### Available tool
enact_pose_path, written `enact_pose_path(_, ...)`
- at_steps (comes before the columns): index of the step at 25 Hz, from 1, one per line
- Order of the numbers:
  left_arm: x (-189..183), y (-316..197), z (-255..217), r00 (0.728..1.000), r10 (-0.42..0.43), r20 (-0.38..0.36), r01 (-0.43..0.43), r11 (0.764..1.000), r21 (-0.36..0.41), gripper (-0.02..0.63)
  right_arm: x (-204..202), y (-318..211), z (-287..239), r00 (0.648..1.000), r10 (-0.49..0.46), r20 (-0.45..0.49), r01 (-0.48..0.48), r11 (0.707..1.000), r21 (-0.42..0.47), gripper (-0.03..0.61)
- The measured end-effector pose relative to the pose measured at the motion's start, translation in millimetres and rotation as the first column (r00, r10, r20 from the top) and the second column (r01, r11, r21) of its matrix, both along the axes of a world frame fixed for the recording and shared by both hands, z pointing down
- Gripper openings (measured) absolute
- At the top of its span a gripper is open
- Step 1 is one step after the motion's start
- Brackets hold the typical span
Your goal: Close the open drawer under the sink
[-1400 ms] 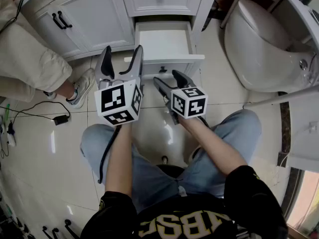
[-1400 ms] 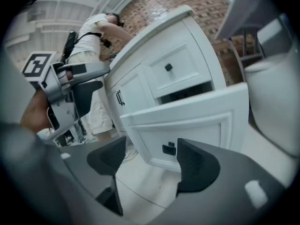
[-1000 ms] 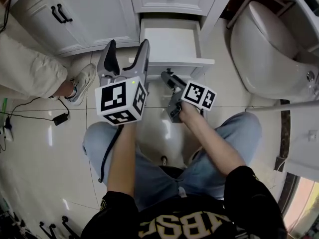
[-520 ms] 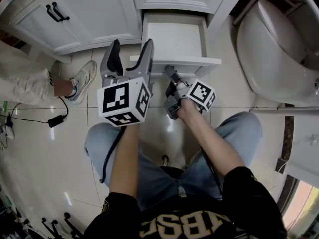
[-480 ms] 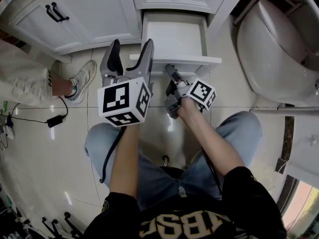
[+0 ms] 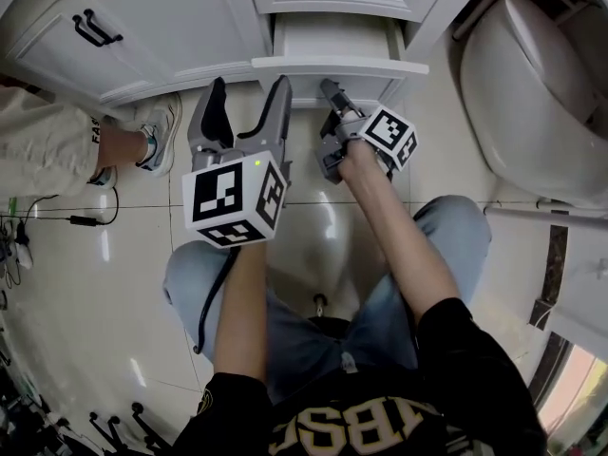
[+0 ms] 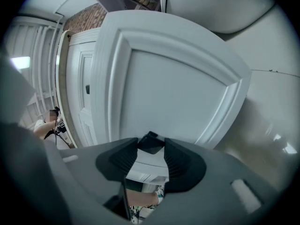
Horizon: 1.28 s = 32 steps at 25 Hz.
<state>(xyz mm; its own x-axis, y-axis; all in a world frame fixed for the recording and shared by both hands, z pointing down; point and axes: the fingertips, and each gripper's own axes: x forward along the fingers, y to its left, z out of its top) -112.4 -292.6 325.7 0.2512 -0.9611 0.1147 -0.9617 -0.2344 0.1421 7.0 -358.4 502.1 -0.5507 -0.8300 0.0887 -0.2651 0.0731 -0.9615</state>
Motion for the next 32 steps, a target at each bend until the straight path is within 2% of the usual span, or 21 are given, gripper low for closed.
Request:
enact_pose_path(4,-2.1,-4.4,5.5,1.000,-0.008,-0.021,0.008,1.000,-0.011,0.357,4.2,-27.7,0.1,0.999,0.035,0.008,-0.035,0.999,0.012,0.183)
enact_pose_path(16,-26.5,-14.1,22.7,0.996,-0.008,0.094,0.011,0.999,-0.038,0.357,8.6,-97.2,-0.5,0.995,0.078,0.066,-0.080,0.996,0.027,0.176)
enact_pose_path(24,-42.7,-8.7,8.4,0.993,-0.014,0.115,0.015,1.000,-0.014,0.357,11.4,-102.6,-4.6,0.990,0.118,0.076,-0.121,0.992,0.038,0.179)
enact_pose_path(27,-42.6,-7.2,12.2,0.992,-0.009,0.126,0.011,1.000,-0.014,0.357,18.2,-95.5,1.0,0.987,0.111,0.118,-0.110,0.994,-0.016,0.144)
enact_pose_path(32,-36.0,-7.1,10.8,0.993,0.022,0.115,-0.019,0.999,-0.026,0.357,45.0,-66.9,-18.6,0.994,0.105,-0.037,-0.104,0.995,0.007,0.118)
